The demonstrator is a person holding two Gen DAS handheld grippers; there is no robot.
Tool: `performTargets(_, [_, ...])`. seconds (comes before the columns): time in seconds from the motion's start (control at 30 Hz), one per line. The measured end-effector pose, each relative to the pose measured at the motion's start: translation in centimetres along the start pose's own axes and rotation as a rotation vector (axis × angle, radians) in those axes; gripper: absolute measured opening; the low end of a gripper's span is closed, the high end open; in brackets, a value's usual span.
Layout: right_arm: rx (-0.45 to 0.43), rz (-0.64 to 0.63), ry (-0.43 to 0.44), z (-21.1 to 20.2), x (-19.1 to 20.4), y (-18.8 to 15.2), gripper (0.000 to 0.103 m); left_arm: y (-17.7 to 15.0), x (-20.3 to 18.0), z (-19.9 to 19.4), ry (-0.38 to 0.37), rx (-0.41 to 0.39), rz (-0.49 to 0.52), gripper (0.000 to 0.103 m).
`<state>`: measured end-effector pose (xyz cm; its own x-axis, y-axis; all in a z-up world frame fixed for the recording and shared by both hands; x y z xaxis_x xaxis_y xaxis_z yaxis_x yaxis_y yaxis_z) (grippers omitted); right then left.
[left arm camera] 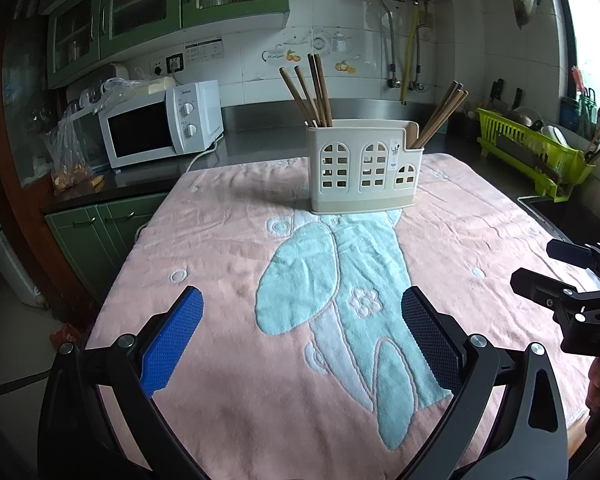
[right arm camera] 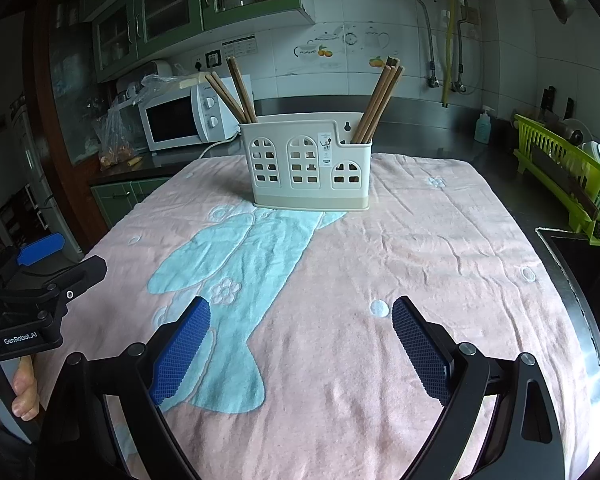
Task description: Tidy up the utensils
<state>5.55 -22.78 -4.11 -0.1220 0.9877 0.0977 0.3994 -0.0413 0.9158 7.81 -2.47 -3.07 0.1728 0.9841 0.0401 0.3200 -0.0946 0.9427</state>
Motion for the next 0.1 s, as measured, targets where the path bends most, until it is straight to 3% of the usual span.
performTargets(0.1, [-0.003,-0.002,0.002,-0.09,-0.17,0.01,0.089,0.01,-0.05,0.01,0.004,-0.002,0.005,0.098])
Point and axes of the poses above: each gripper's, at about its wrist camera, not at the fingertips, and z roughly the way its jaws point, x to its left, y to its top, the point moved 4 cm from there along z, roughly the way its jaws point, and after that the axes turned 14 degrees about -x, right-handed, at the moved point
